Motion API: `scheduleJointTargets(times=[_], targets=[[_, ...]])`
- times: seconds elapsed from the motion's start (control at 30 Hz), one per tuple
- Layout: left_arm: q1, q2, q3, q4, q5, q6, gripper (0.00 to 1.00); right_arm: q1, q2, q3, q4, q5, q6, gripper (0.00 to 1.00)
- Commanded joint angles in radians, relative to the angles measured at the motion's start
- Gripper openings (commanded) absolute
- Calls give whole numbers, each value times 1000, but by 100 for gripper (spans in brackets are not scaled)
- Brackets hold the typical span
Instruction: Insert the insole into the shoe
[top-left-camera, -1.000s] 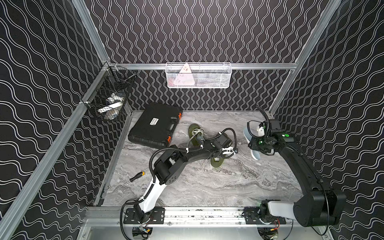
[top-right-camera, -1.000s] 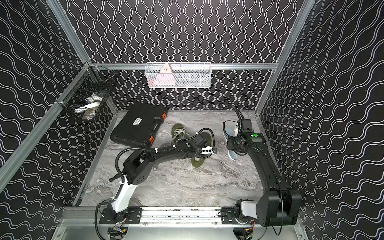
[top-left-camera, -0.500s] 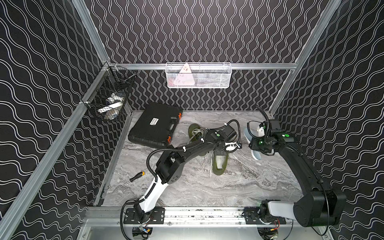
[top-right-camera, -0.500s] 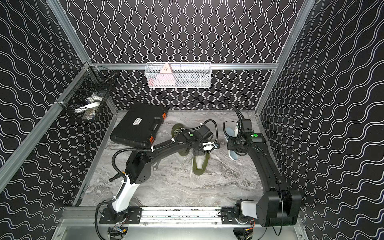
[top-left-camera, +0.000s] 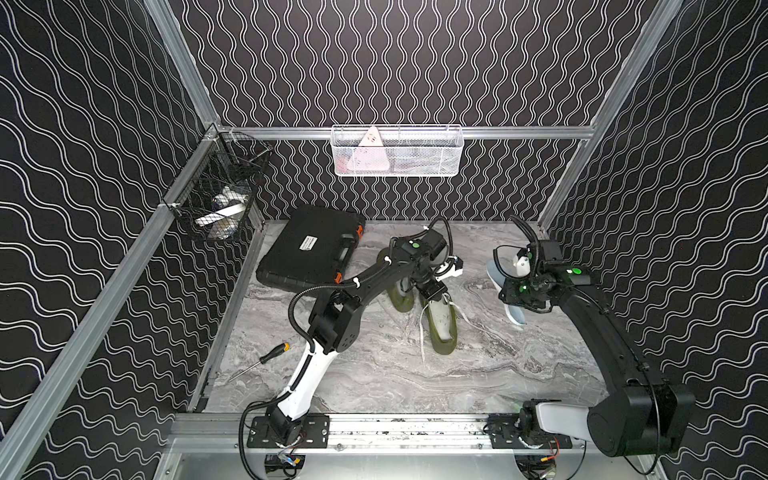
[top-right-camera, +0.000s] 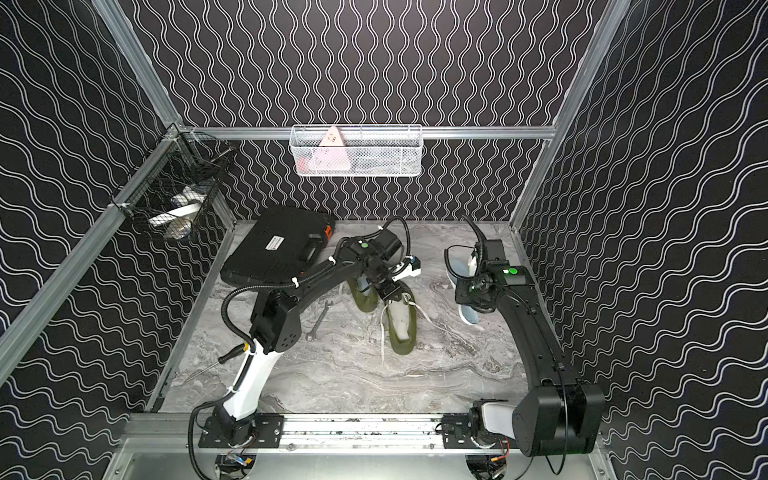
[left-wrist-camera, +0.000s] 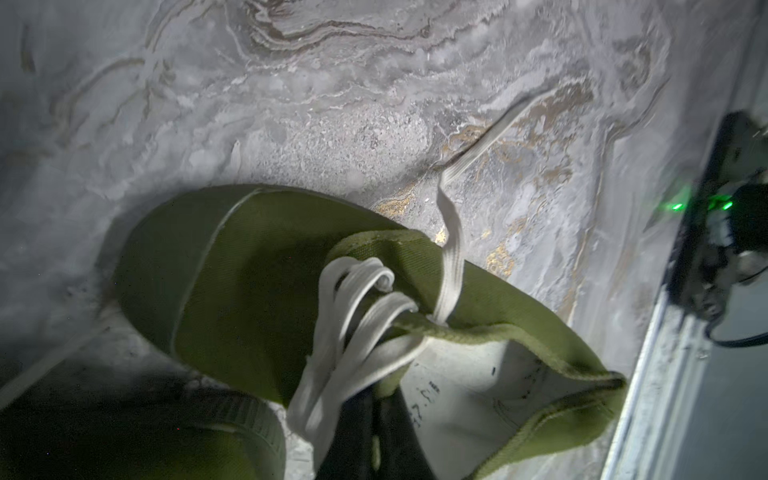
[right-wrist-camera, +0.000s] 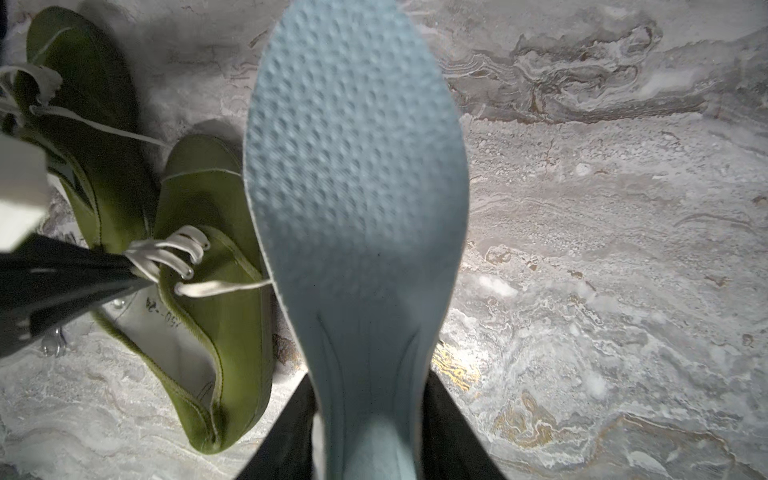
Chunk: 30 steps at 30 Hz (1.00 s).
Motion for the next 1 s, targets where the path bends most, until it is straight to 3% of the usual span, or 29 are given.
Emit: scheduleJointTargets(times=[0.0, 0.37, 0.8, 0.97], targets=[[3, -75, -102, 152, 134, -182, 0, 24, 6, 16, -45, -16, -30, 40], [55, -190, -380, 560, 234, -531, 0, 217, 43, 59, -155, 97, -83, 40], [72, -212, -565, 933, 346, -784, 0, 358, 65, 107, -251, 171, -137, 40], [75, -196, -554, 927, 340, -790, 0, 439, 125, 158, -332, 284, -165, 39]])
